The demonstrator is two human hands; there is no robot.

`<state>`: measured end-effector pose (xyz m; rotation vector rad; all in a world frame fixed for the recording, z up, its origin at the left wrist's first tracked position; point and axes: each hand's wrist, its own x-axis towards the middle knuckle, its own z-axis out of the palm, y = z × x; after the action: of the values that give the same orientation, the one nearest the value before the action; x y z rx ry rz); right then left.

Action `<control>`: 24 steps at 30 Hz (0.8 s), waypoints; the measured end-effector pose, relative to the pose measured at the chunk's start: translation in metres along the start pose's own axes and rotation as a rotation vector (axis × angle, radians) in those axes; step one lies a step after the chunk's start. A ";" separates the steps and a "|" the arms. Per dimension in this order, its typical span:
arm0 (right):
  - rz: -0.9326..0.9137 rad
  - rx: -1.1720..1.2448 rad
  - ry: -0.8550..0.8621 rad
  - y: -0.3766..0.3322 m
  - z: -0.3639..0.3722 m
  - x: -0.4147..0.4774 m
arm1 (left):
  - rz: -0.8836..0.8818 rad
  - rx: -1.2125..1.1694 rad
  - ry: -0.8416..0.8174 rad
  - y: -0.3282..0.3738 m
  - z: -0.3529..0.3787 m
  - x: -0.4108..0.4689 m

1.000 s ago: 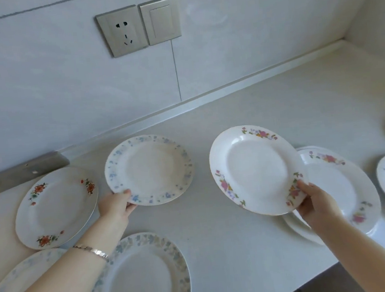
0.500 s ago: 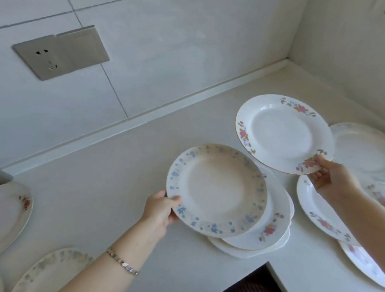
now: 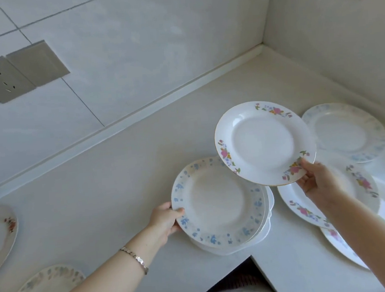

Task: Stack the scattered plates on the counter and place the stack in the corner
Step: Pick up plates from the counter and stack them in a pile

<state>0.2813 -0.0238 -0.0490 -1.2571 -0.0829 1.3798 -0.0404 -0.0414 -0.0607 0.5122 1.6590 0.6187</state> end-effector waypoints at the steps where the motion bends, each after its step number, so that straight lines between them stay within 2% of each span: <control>1: 0.000 -0.010 0.000 0.001 0.000 -0.001 | 0.020 0.067 0.013 0.000 -0.001 0.003; 6: -0.010 -0.049 0.027 0.005 -0.001 -0.010 | 0.135 0.522 0.074 -0.007 -0.006 0.015; 12: -0.001 -0.070 0.067 0.010 -0.004 -0.017 | 0.279 0.780 0.090 -0.011 0.008 0.006; 16: -0.003 -0.083 0.084 0.012 -0.006 -0.021 | 0.365 0.664 0.072 -0.009 0.008 0.007; 24: 0.025 -0.329 0.059 0.031 -0.009 -0.039 | 0.373 0.535 -0.058 -0.018 0.003 0.012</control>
<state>0.2551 -0.0674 -0.0507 -1.5752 -0.2626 1.3863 -0.0397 -0.0474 -0.0819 1.2347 1.6826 0.4125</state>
